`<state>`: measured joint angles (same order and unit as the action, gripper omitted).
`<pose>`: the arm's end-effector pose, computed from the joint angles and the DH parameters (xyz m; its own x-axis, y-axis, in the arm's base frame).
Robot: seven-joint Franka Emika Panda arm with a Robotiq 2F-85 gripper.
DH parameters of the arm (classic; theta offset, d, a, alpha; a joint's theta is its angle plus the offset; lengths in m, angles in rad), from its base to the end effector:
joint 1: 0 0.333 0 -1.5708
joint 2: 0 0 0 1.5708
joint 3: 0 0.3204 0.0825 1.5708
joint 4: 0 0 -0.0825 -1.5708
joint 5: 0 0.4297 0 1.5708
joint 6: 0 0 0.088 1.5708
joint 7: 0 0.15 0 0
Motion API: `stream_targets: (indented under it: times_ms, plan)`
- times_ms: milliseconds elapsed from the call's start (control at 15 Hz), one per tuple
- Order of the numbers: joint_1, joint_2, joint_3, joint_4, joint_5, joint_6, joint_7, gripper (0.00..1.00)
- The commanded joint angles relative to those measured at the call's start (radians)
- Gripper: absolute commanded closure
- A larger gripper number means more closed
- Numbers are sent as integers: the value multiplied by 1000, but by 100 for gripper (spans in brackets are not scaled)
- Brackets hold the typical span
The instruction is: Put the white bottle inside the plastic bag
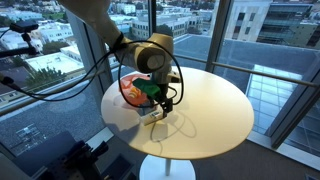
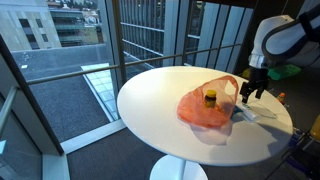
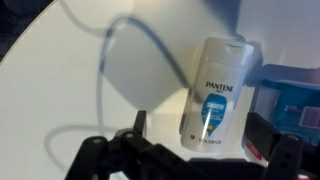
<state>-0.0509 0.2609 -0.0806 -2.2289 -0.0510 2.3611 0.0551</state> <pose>0.5515 -0.0770 0.1702 0.9809 -0.1487 -0.1258 -0.1422 -0.9881 0.0587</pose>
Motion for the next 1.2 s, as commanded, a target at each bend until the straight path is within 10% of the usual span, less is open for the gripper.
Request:
stream_targets:
  times_ms: [0,800,1133]
  plan:
    - [4,22,-2,-18,-12,76,22,0]
    - [33,76,-5,-33,-23,163,29,0]
    - [40,79,-7,-32,-25,163,33,39]
